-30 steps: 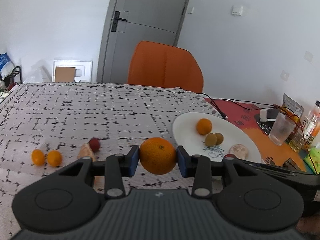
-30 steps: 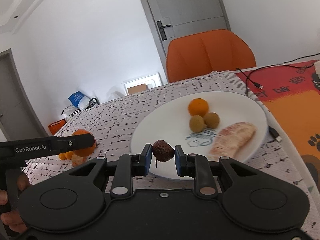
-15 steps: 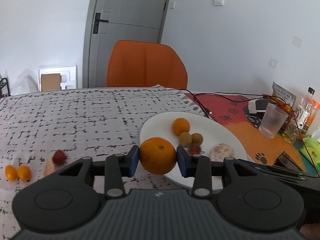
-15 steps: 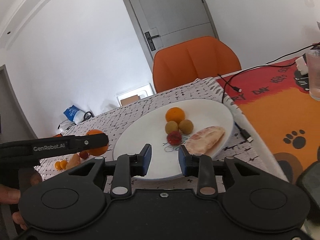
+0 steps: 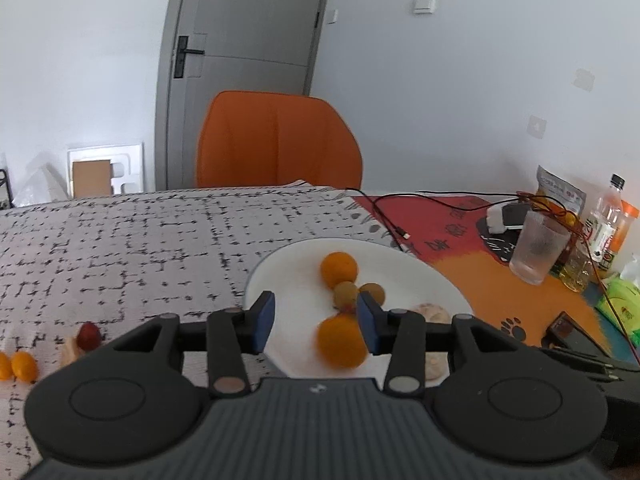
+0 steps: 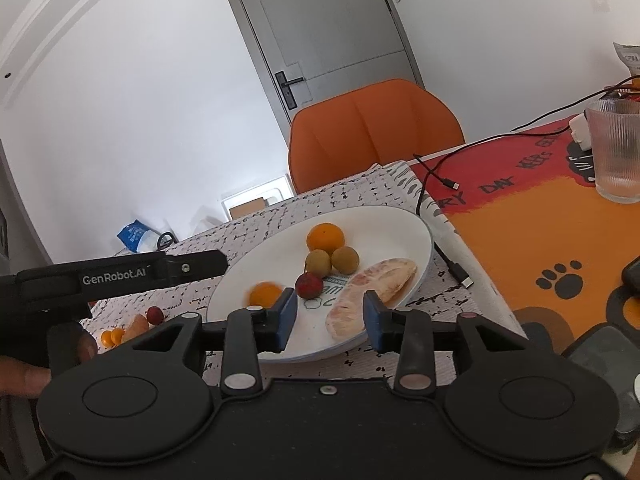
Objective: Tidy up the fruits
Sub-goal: 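Carry both fruits over the white bowl and open both tools to release, then move both tools back toward the remaining fruits on the tablecloth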
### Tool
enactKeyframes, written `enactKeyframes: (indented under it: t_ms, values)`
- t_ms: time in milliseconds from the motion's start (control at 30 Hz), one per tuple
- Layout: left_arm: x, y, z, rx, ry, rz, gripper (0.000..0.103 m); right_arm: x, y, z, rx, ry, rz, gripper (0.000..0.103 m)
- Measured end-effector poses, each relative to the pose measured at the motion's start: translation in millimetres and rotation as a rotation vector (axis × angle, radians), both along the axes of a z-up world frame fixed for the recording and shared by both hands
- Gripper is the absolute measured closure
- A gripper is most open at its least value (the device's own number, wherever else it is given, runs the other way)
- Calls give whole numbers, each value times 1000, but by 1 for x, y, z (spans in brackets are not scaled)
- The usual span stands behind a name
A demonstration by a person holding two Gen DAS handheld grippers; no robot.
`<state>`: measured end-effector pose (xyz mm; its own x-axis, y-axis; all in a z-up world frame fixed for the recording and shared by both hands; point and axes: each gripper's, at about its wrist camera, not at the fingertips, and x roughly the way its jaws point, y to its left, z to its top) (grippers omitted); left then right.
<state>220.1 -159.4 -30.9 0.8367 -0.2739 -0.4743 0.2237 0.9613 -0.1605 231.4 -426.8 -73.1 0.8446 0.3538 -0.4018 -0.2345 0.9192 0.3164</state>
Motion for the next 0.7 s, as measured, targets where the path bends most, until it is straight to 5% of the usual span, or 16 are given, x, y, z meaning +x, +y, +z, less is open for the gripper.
enactKeyframes:
  t_ms: [167, 433, 700]
  values:
    - [-6, 19, 0, 4, -10, 66, 41, 2, 5, 1, -2, 0, 10, 60]
    - [-20, 49, 2, 6, -35, 133, 28, 3, 24, 2, -12, -1, 47, 45]
    - [-33, 80, 4, -1, -31, 189, 27, 4, 48, 6, -27, -6, 99, 41]
